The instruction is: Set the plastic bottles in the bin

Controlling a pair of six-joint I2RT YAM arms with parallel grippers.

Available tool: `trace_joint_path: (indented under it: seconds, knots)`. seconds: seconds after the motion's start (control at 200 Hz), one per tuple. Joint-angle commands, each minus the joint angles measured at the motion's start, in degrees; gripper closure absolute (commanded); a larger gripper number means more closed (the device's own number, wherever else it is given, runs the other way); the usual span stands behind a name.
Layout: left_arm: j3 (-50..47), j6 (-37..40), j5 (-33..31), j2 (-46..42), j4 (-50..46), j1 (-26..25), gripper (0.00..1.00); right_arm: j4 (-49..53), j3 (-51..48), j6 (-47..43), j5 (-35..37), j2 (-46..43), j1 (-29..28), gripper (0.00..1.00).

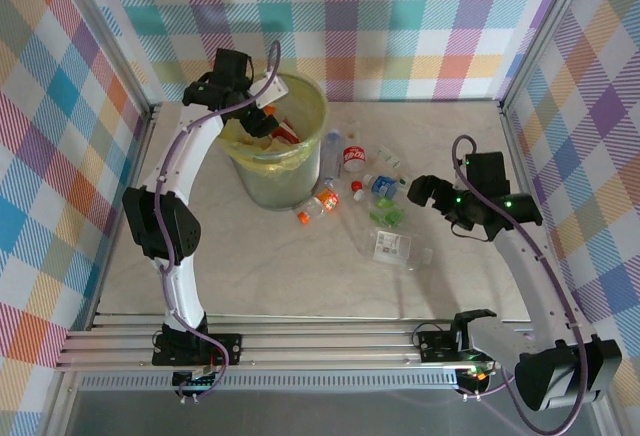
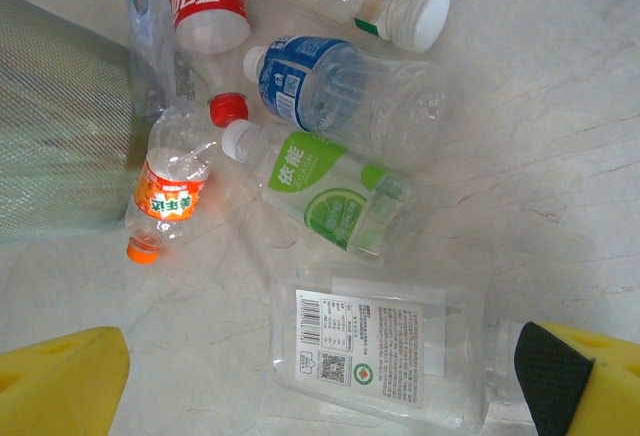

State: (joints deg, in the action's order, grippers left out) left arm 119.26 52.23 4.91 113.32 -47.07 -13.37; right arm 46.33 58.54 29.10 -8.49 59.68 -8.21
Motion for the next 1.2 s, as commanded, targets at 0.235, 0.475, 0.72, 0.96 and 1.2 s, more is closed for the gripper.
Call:
trace_joint_path:
  seconds: [0.235,0.475,0.72,0.96,1.2]
  knots:
    - [2.09,-1.82,0.99,-3.29,-0.31,0.45,0.09,-1.21,2.17,-3.2,-2.25,4.38,0.12,0.0]
    - [1.18,-5.36,4.25,-10.23,1.22,-0.18,0.04,-1.98,6.22,-7.07,-2.76,11.39,0.12,0.0]
    - [-6.58,-15.85,4.82,-20.95,10.15,-0.69,0.0,-1.77,14.16,-14.65,-0.88,22.24,0.12,0.0]
    - [-21.27,-33.32,4.45,-33.94,22.12,-1.05,0.0,-1.95,22.86,-23.14,0.75,35.24,0.03,0.0]
    - [-33.68,-51.93,-1.05,-42.7,28.08,-1.41,0.0,-0.85,33.04,-31.5,1.26,47.88,-0.06,0.0]
